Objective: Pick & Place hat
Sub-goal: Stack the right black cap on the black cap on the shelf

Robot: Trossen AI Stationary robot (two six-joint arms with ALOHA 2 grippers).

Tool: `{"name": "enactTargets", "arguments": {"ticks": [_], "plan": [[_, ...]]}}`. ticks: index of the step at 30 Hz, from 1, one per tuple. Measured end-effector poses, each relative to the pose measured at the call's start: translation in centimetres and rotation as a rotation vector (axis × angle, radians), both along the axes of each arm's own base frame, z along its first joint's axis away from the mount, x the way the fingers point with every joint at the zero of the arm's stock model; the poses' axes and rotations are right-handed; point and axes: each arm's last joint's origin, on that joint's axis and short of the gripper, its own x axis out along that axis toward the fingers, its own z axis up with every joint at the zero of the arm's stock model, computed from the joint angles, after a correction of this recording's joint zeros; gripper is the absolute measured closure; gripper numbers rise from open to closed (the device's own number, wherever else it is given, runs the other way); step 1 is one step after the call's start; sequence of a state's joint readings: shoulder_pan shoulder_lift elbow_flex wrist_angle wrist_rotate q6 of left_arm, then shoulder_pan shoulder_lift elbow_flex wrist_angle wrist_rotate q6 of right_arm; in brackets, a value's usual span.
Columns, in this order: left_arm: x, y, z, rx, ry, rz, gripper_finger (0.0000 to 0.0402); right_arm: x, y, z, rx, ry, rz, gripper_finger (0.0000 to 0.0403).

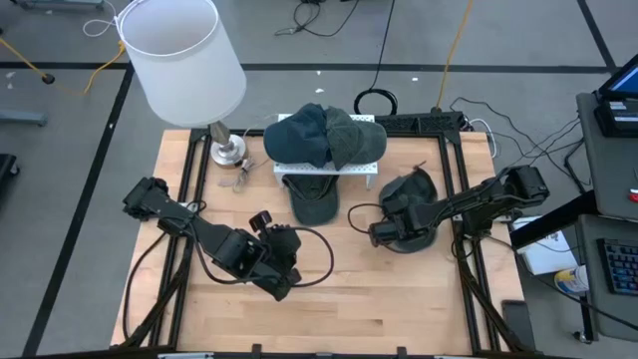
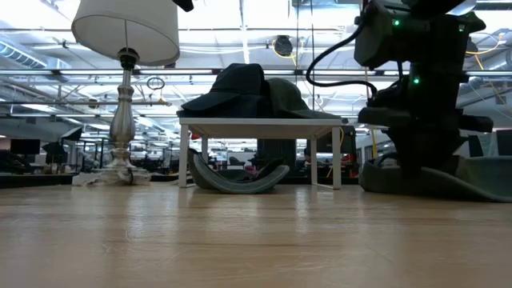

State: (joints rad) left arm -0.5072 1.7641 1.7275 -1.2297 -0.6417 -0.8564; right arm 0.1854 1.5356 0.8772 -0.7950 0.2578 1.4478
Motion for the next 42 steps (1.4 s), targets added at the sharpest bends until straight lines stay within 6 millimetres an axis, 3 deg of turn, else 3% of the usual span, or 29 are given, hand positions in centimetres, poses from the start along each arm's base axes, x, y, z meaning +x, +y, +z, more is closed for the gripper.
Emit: {"name": "enactTargets", "arguments": {"ticks": [5,7,11,17,24,32,42], "plan": [[0.0,0.0,0.0,0.001,0.019,-0.025,0.0229,-0.1,0.5,0.1,0.031,0.014,0.072,0.0374],[0.0,0.1,0.0,-0.002,0.020,-0.021,0.0229,-0.2,0.8,0.4,0.046,0.023,0.102,0.0388],[0.3,0.7,-0.1,-0.047,0.042,-0.012,0.0229,0.0,1.9,2.2,0.104,0.015,0.131,0.0387],[0.8,1.6,-0.3,-0.133,0.103,-0.040,0.0229,0.4,3.7,7.0,0.200,-0.124,0.373,0.0397],[1.1,2.1,-0.3,-0.203,0.120,-0.028,0.0229,-1.7,4.3,11.6,0.288,-0.318,0.636,0.0397],[1.3,0.7,0.0,-0.225,0.051,-0.096,0.0229,-4.8,3.5,15.5,0.335,-0.536,0.847,0.0398],[3.2,-1.5,1.6,-0.317,-0.231,-0.202,0.0229,-7.1,3.3,18.8,0.440,-0.821,1.067,0.0397]]}}
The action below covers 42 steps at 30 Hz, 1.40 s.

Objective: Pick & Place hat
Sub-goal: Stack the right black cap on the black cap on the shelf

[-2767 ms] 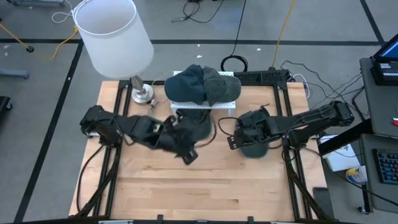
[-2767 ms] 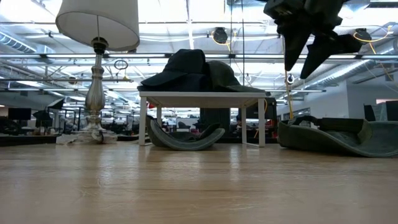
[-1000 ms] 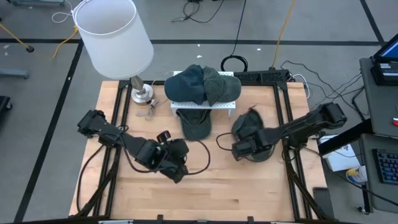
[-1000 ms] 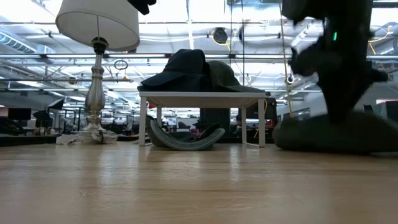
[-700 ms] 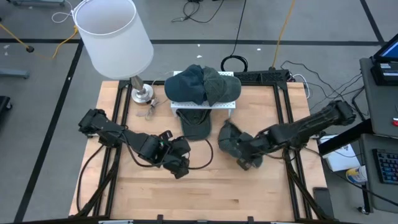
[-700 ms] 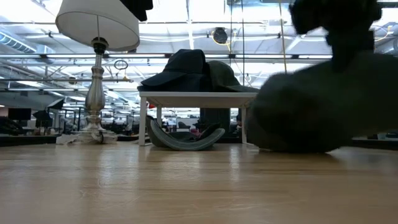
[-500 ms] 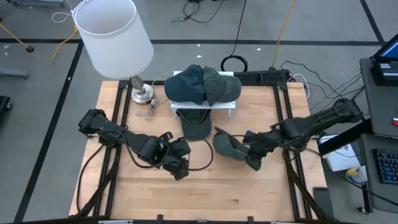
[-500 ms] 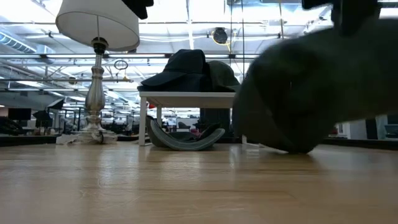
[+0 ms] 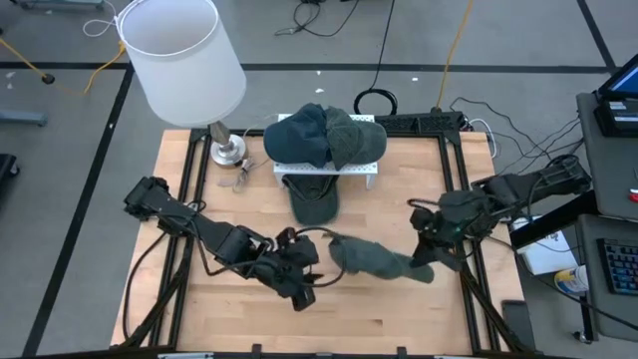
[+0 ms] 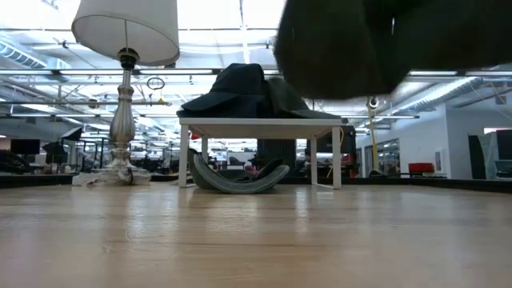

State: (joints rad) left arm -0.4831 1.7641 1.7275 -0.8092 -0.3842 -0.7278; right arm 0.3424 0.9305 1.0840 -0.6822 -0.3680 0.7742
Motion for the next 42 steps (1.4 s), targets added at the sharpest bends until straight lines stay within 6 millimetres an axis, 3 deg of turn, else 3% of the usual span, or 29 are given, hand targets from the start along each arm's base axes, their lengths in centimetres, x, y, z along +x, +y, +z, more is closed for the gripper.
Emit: {"name": "enactTargets", "arguments": {"ticks": [11,21,28,36,42], "plan": [[1.2,-1.2,1.7,-0.130,-0.197,-0.112,0.0229,-0.9,0.4,4.1,0.235,-0.363,0.256,0.0397],[2.4,-1.6,4.3,-0.126,-0.476,-0.190,0.0229,-1.3,0.3,4.5,0.201,-0.438,0.300,0.0397],[3.5,-0.1,5.5,-0.169,-0.597,-0.219,0.0229,-1.2,0.1,5.0,0.194,-0.515,0.299,0.0396],[4.7,2.5,8.1,-0.322,-0.837,-0.326,0.0229,-0.4,0.1,6.5,0.174,-0.752,0.319,0.0396],[5.0,4.1,9.1,-0.427,-0.913,-0.398,0.0229,0.8,-0.3,7.7,0.163,-0.930,0.261,0.0396]]}}
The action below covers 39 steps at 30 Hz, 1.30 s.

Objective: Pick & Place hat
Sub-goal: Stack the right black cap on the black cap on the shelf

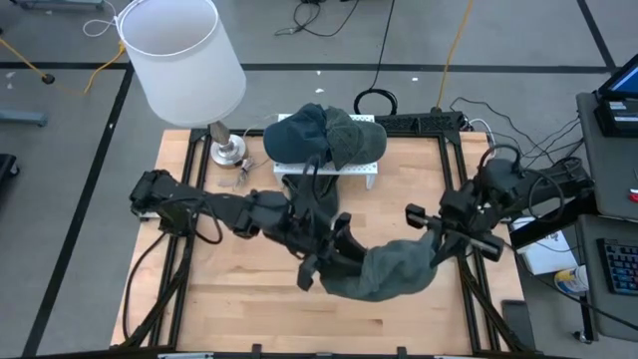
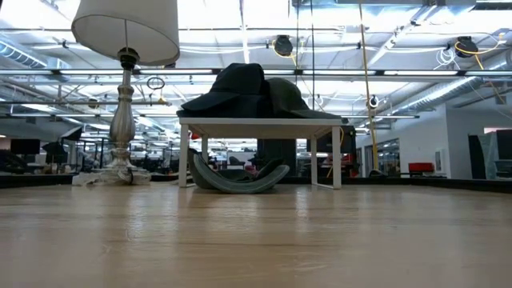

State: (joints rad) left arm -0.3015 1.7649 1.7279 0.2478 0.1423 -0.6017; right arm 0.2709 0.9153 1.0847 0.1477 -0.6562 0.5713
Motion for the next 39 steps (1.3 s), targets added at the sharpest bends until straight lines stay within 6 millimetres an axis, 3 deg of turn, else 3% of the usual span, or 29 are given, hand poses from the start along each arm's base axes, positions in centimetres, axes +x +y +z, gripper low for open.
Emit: {"name": "enactTargets", "arguments": {"ticks": [4,11,15,20,30,39], "plan": [[0.0,0.7,0.7,-0.055,-0.055,-0.077,0.0229,0.7,0.0,0.3,0.008,-0.060,0.017,0.0396],[-1.5,1.2,3.1,-0.031,-0.247,-0.108,0.0229,0.9,0.2,-0.2,0.009,0.029,0.171,0.0396],[-3.2,1.6,4.4,0.071,-0.253,0.031,0.0229,0.5,0.1,0.1,0.061,0.083,0.167,0.0396],[-5.6,1.5,5.5,0.194,-0.177,0.274,0.0229,0.7,-0.3,0.4,0.192,0.164,0.004,0.0396],[-8.4,0.4,5.6,0.283,0.016,0.652,0.0229,1.3,-1.3,0.5,0.304,0.173,-0.254,0.0396],[-9.3,-0.8,5.2,0.332,0.076,0.763,0.0229,1.6,-2.5,0.5,0.336,0.185,-0.317,0.0396]]}}
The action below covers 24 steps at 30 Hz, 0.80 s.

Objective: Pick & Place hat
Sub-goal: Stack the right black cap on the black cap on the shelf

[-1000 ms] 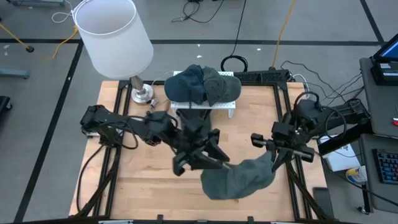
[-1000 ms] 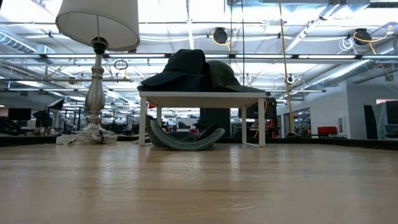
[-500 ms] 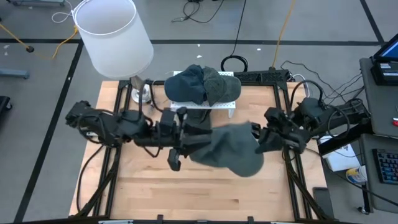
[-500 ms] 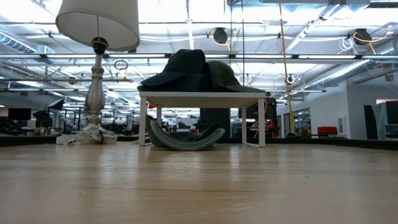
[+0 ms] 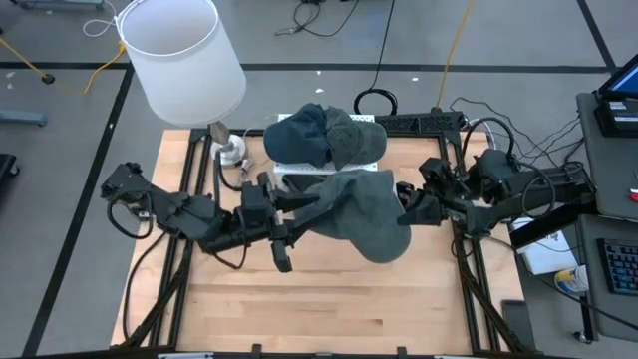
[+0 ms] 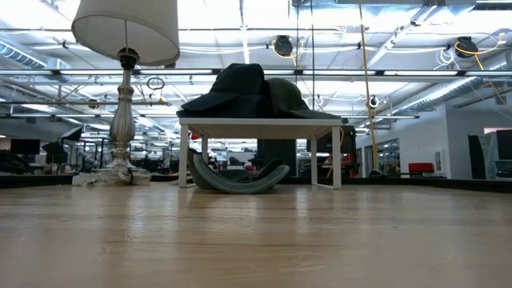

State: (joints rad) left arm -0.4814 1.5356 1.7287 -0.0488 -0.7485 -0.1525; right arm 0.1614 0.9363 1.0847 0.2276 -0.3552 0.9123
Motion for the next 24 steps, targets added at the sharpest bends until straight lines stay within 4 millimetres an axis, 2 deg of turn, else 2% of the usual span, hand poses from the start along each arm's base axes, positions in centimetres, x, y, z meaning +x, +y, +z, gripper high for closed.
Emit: {"name": "enactTargets", "arguments": {"ticks": [4,9,24], "plan": [[-0.2,-0.2,-0.5,0.006,0.046,0.088,0.0229,0.0,-0.2,0.0,0.005,0.008,0.024,0.0396],[-0.2,0.0,-0.4,0.029,0.055,0.115,0.0229,0.0,-0.2,0.0,0.021,0.019,0.037,0.0396],[0.3,0.4,-1.6,0.119,0.166,0.069,0.0229,0.2,-0.3,-0.1,0.059,0.046,0.066,0.0396]]}}
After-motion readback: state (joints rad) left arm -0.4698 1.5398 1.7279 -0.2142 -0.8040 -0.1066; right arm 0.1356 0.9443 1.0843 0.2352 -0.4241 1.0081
